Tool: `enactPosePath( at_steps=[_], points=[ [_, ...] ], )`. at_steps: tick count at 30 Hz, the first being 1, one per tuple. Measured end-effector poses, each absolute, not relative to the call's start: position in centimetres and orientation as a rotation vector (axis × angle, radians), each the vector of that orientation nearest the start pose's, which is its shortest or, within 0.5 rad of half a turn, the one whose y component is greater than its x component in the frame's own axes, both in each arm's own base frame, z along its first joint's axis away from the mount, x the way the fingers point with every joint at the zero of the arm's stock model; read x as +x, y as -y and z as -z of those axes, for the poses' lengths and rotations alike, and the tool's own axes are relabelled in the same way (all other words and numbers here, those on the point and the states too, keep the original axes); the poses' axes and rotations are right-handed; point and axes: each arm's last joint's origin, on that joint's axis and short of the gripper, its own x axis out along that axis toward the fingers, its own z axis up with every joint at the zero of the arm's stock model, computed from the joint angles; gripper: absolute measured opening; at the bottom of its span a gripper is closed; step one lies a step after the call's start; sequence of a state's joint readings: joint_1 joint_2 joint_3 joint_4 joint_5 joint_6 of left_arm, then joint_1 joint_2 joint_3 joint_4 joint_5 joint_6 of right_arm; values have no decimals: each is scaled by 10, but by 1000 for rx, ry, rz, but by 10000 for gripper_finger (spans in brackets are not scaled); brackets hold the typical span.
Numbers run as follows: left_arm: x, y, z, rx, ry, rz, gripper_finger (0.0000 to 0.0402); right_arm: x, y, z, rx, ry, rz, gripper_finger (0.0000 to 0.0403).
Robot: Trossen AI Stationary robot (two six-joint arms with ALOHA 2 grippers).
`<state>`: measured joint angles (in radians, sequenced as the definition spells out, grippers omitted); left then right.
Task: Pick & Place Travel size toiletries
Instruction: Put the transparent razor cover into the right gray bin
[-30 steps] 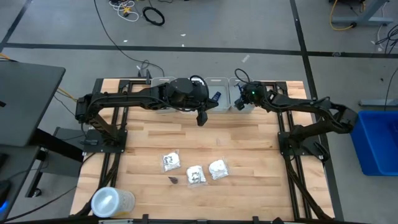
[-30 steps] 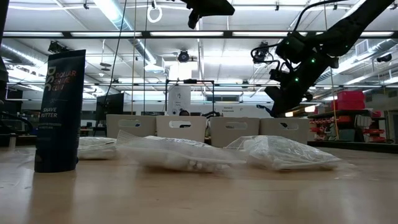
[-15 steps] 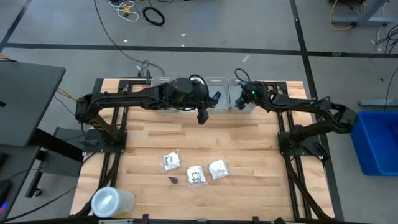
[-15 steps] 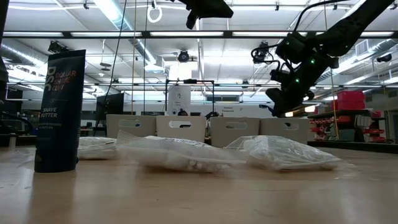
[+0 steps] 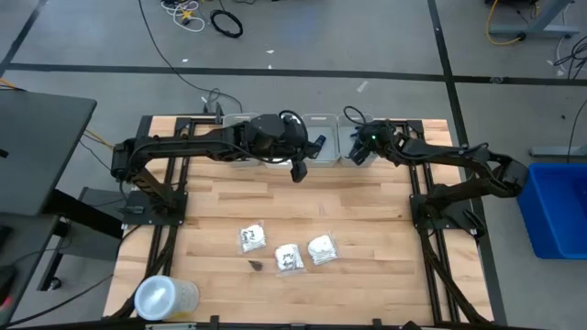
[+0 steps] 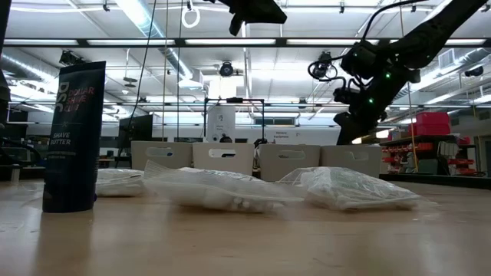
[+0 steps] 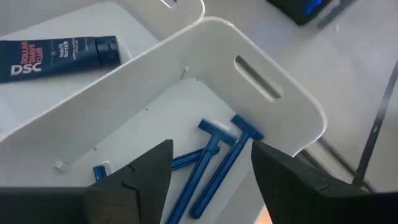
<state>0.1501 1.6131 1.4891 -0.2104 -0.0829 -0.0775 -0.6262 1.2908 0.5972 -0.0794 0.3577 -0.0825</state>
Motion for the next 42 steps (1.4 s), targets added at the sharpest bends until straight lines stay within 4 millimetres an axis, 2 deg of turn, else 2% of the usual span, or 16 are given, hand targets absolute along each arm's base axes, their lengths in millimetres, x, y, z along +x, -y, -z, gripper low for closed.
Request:
enactPosePath(
  at_steps=[5,13,21,25,36,42],
  points=[
    [361,-56,-372,-102,-320,-208,25,187,146,-193,-80,-827,855,233],
    [345,-53,-390,-88,-285,-195,25,179,132,-223,-197,-721,816,216],
    [335,-52,-399,-60,-264,-192,25,182,110,-242,-183,-551,551,217],
    [335,-52,-400,-55,-260,-190,25,188,99,-245,-173,-484,382,227],
    [335,-52,-400,-8,-266,-182,25,200,72,-246,-157,-421,56,264],
    [335,-52,-400,9,-267,-183,25,210,59,-237,-186,-454,-37,301]
  ],
)
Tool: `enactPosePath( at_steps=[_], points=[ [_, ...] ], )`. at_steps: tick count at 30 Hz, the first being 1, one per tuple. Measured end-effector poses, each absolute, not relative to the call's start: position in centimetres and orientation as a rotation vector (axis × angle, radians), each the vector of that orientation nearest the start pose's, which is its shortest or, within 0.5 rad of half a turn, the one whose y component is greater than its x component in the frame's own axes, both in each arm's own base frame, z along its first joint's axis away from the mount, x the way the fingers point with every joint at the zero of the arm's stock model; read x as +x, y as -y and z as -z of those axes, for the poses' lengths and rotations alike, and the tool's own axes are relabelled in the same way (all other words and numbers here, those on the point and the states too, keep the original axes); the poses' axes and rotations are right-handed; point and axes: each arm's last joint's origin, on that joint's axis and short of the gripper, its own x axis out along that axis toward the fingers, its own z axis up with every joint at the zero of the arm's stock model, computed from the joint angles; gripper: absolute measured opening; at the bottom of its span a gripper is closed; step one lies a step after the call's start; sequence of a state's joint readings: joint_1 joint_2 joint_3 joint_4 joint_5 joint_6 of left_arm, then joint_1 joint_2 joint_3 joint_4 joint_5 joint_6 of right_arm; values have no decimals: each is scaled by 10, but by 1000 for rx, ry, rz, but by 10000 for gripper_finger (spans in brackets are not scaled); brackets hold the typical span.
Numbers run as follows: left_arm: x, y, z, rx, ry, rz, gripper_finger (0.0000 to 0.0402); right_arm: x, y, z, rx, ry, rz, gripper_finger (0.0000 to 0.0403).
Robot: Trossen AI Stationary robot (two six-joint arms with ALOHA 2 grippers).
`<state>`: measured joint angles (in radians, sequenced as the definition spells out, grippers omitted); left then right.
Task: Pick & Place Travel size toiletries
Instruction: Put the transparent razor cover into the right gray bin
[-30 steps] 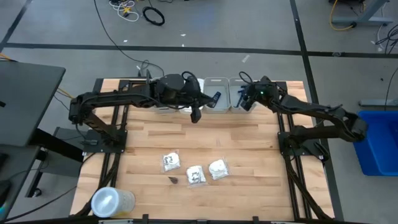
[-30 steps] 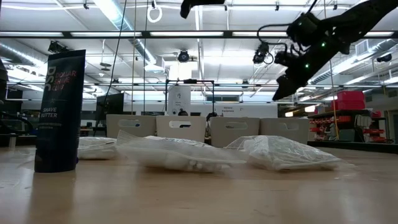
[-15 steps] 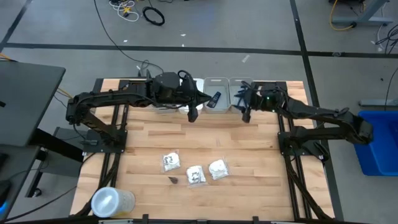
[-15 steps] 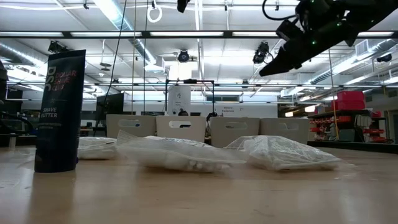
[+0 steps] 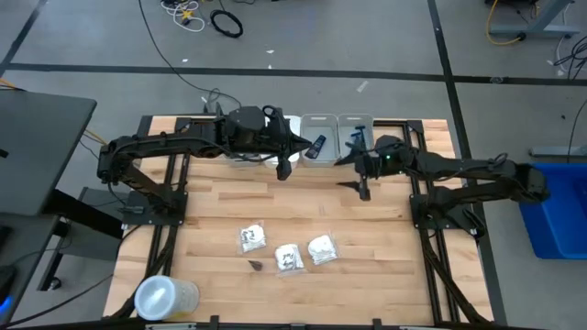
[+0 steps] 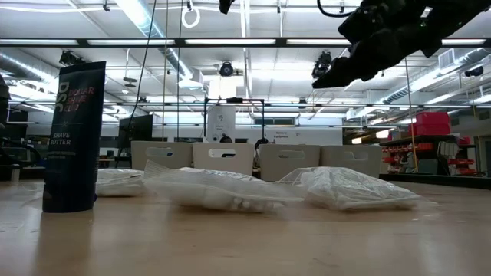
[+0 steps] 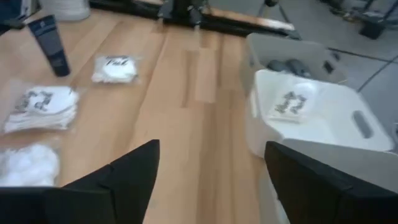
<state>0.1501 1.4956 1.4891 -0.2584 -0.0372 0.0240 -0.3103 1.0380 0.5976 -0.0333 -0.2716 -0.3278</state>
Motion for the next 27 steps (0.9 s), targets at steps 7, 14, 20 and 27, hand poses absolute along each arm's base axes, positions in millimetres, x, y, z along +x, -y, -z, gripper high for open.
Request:
enactPosePath(
  at_steps=[7,14,20,27],
  points=[
    [335,-52,-399,9,-274,-183,25,230,50,-215,-146,-530,-102,325],
    [334,-52,-397,7,-294,-183,25,251,43,-191,-152,-569,-158,315],
    [334,-52,-395,5,-316,-182,25,260,39,-169,-140,-646,-188,307],
    [334,-52,-395,5,-315,-182,25,269,30,-143,-182,-723,-257,315]
  ],
)
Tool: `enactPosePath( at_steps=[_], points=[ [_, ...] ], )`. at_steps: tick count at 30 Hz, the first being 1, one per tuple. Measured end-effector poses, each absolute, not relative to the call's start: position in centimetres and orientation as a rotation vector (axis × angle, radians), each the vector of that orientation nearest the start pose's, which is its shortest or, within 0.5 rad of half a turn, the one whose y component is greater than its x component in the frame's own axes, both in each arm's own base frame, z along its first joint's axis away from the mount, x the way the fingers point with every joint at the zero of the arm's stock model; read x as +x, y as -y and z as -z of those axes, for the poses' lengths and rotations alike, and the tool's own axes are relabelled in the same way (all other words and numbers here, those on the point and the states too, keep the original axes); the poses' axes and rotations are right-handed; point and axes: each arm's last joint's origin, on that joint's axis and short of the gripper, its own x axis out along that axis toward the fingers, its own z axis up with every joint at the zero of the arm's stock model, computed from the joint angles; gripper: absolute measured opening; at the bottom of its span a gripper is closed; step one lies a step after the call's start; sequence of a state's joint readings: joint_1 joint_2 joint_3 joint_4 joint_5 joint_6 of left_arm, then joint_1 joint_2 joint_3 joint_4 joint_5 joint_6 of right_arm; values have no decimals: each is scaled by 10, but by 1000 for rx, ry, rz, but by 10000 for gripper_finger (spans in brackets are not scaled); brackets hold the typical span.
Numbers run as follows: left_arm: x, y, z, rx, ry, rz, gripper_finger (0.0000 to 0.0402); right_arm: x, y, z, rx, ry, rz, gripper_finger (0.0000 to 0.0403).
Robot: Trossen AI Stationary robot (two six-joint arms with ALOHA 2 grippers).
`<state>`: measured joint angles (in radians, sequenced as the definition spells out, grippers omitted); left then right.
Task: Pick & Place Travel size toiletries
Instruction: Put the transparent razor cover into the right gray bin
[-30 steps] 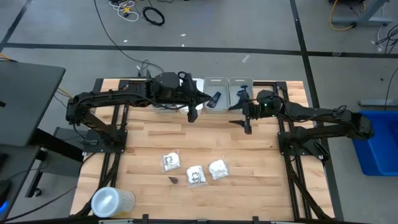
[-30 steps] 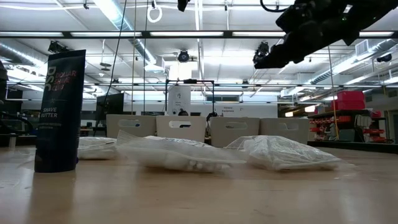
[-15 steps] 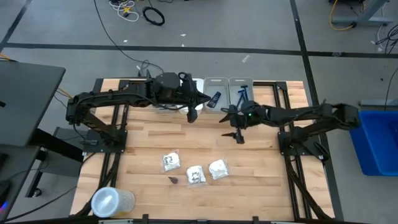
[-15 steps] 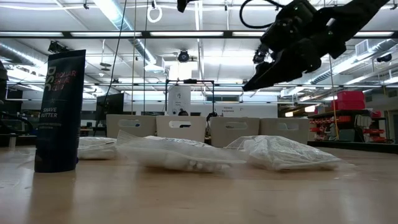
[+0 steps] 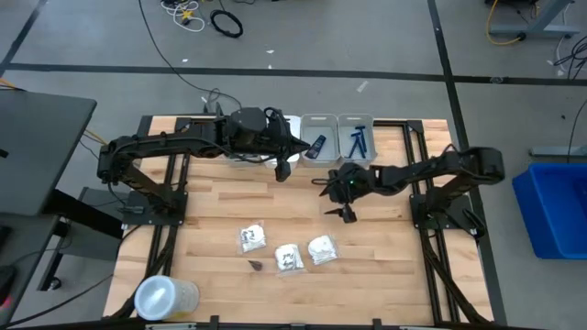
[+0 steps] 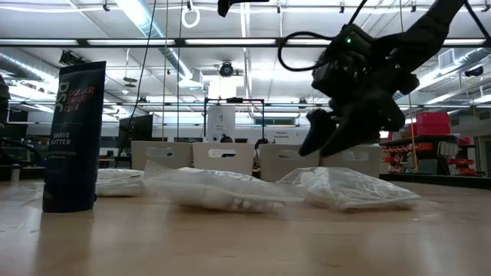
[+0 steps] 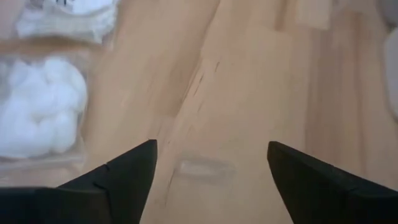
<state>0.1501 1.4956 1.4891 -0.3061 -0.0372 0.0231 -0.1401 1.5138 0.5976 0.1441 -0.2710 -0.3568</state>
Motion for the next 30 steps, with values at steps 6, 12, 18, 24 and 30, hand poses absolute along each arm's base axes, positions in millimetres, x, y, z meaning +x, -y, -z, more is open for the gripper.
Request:
enactPosePath(
  at_steps=[6,12,18,24,30],
  points=[
    [334,-52,-395,5,-316,-182,25,275,23,-125,-210,-765,-261,325],
    [334,-52,-395,4,-317,-182,25,279,19,-115,-246,-790,-218,330],
    [334,-52,-395,-1,-316,-183,25,280,9,-108,-275,-814,-222,325],
    [334,-52,-395,-1,-315,-183,25,281,6,-107,-287,-819,-205,311],
    [334,-52,-395,-2,-314,-183,25,280,6,-107,-228,-830,-176,288]
  ],
)
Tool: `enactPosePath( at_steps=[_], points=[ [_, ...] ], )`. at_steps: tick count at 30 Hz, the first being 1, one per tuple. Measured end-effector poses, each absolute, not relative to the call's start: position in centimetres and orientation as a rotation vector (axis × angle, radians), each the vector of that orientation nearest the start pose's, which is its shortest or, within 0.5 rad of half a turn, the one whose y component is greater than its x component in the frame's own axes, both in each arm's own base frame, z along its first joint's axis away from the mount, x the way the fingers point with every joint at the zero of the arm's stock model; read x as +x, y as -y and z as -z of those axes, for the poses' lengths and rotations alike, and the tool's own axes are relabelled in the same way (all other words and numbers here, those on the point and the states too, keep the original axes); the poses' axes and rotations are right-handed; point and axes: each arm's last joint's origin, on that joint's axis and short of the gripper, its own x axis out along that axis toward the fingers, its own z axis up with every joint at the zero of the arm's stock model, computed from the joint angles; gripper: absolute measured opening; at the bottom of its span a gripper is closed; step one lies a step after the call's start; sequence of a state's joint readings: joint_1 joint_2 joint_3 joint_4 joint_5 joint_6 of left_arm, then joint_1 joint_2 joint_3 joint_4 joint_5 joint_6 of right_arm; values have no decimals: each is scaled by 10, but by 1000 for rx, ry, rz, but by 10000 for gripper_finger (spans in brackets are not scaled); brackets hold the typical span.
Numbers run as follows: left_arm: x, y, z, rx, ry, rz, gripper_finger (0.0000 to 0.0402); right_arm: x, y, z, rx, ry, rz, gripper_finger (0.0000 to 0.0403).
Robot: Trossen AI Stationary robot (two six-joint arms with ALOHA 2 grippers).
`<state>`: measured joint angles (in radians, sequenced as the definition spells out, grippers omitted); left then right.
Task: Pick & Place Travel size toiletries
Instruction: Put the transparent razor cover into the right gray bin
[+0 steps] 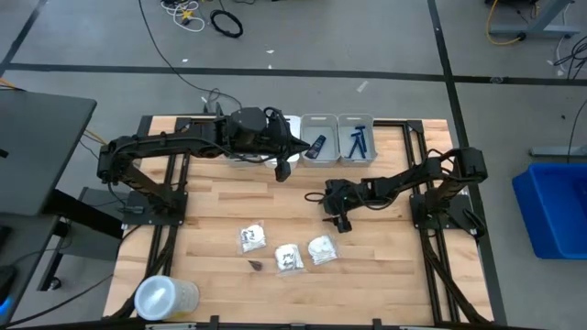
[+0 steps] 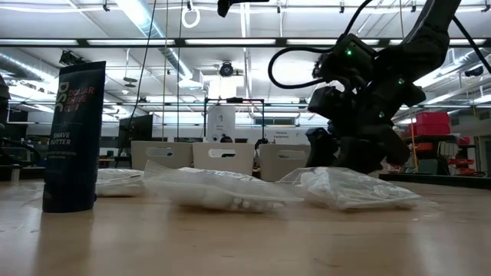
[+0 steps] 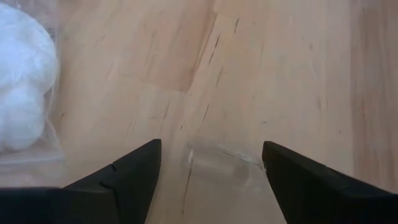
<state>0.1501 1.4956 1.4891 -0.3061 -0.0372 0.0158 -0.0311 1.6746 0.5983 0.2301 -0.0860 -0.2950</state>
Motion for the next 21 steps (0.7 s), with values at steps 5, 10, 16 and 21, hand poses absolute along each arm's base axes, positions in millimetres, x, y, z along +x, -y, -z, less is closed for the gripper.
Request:
enactPosePath(
  at_steps=[5,10,16,21],
  points=[
    [334,-52,-395,-2,-314,-183,25,280,6,-106,-204,-835,-160,267],
    [334,-52,-395,-2,-314,-183,25,280,7,-106,-203,-835,-158,244],
    [334,-52,-395,-2,-314,-183,25,280,7,-106,-206,-835,-152,218],
    [334,-52,-395,-3,-313,-183,25,281,7,-106,-207,-833,-148,207]
  ],
)
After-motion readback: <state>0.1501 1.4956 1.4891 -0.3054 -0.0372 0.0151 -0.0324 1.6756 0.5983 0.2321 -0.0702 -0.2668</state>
